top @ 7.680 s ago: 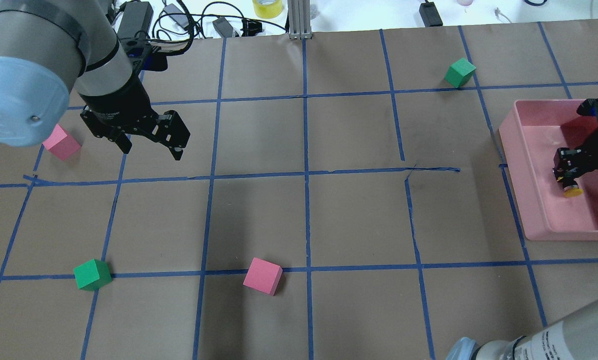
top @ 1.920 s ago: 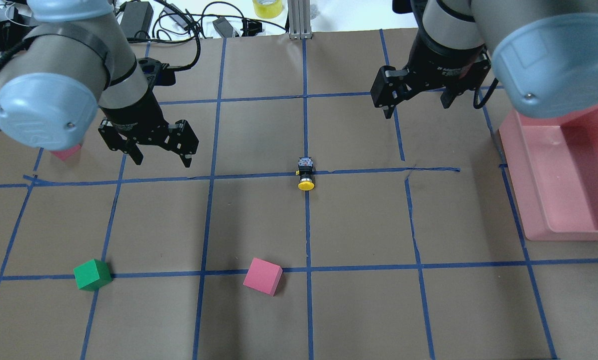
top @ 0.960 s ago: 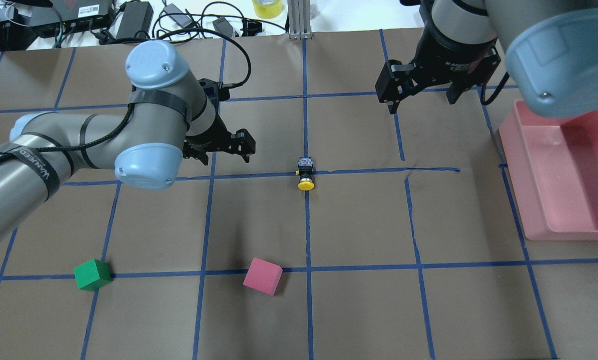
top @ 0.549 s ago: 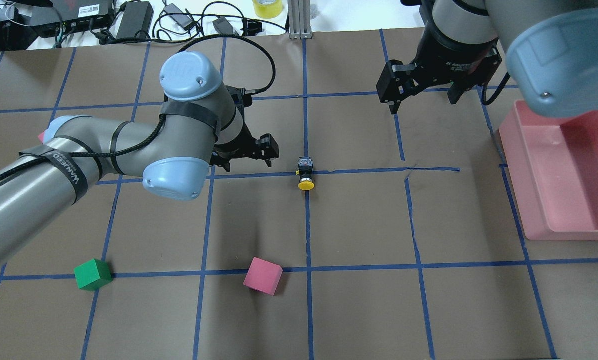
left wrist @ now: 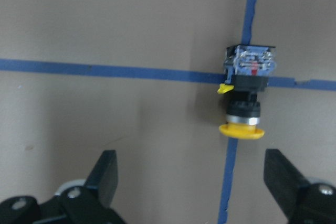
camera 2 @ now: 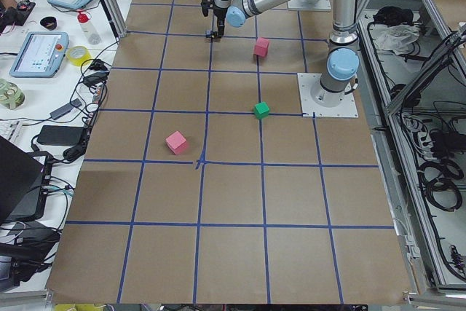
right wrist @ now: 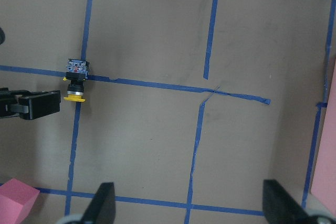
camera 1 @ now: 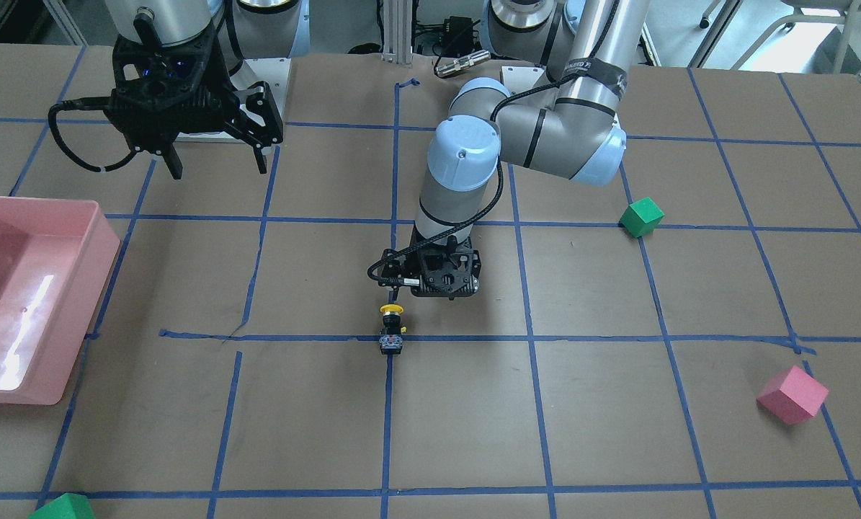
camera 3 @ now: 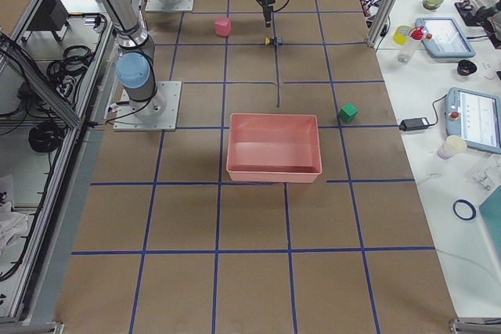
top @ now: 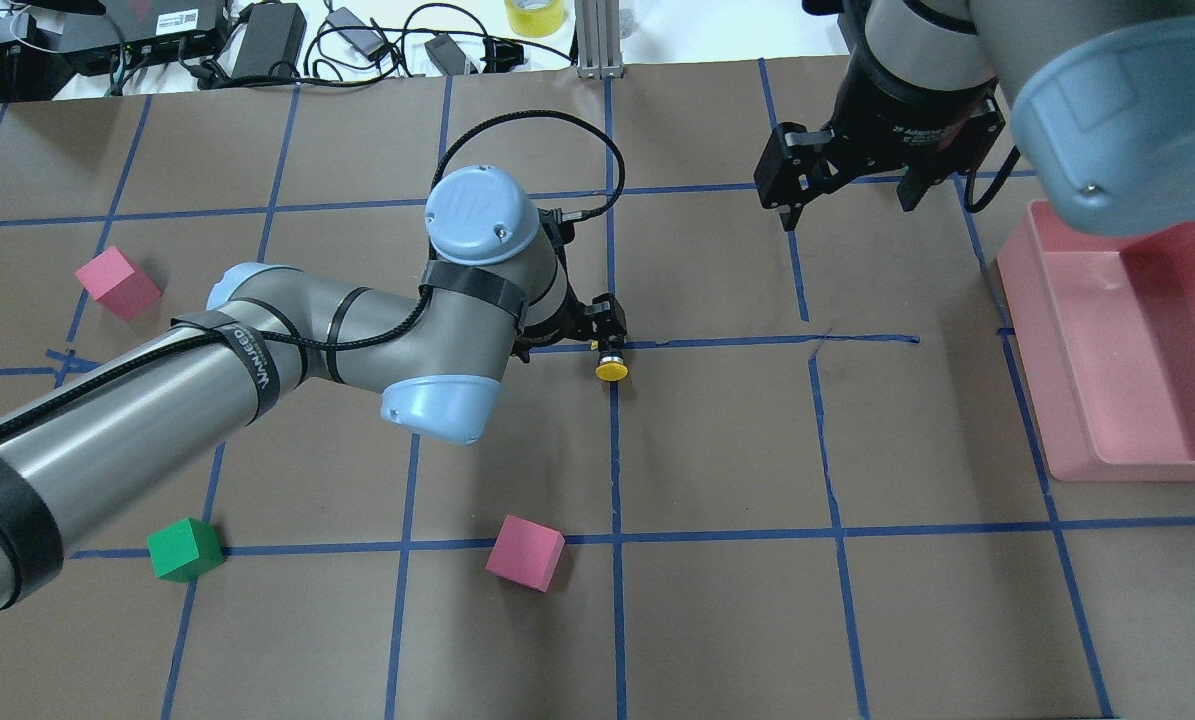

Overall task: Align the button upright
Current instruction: 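Lower the left gripper and grasp the switch's clear body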

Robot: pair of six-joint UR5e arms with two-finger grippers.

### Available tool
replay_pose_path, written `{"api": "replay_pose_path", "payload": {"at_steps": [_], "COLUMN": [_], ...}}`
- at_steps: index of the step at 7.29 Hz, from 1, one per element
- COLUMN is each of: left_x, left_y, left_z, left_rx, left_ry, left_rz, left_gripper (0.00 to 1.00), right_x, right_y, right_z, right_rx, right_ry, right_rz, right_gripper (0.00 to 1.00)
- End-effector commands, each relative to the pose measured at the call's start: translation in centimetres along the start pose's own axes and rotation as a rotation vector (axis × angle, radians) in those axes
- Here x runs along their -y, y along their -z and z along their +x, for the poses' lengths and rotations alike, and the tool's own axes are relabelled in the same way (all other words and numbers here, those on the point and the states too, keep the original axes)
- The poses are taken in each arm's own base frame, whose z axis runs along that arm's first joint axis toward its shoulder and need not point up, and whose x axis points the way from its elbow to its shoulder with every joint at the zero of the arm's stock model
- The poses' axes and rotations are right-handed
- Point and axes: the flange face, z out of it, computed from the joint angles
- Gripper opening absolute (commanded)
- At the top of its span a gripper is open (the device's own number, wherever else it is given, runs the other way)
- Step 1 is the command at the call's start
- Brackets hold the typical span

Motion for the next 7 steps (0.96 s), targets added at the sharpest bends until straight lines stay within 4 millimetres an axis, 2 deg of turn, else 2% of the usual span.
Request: {"api": "replay_pose_path", "payload": {"at_steps": [1, 4, 6, 7], "left_x": [-0.5, -0.6, -0.4, -0.2], "left_y": [-3.0, -5.2, -5.8, -5.9], "left_z": [1.2, 1.9, 2.0, 2.1], "left_rx": [-0.002, -0.018, -0.018, -0.019], "left_ry": [-0.026, -0.038, -0.038, -0.038], "left_rz": [0.001, 0.013, 0.013, 0.014], "left_gripper": [1.0, 1.0, 0.96, 0.87], "right_x": [0.0, 0.0, -0.1, -0.1], "right_y": [0.0, 0.0, -0.1, -0.1], "right_z": [0.0, 0.0, 0.0, 0.0], "right_rx": [0.0, 0.0, 0.0, 0.0], "right_ry": [0.0, 0.0, 0.0, 0.0], "right_rz": [-0.003, -0.004, -0.006, -0.007], "right_gripper": [1.0, 1.0, 1.0, 1.0]}}
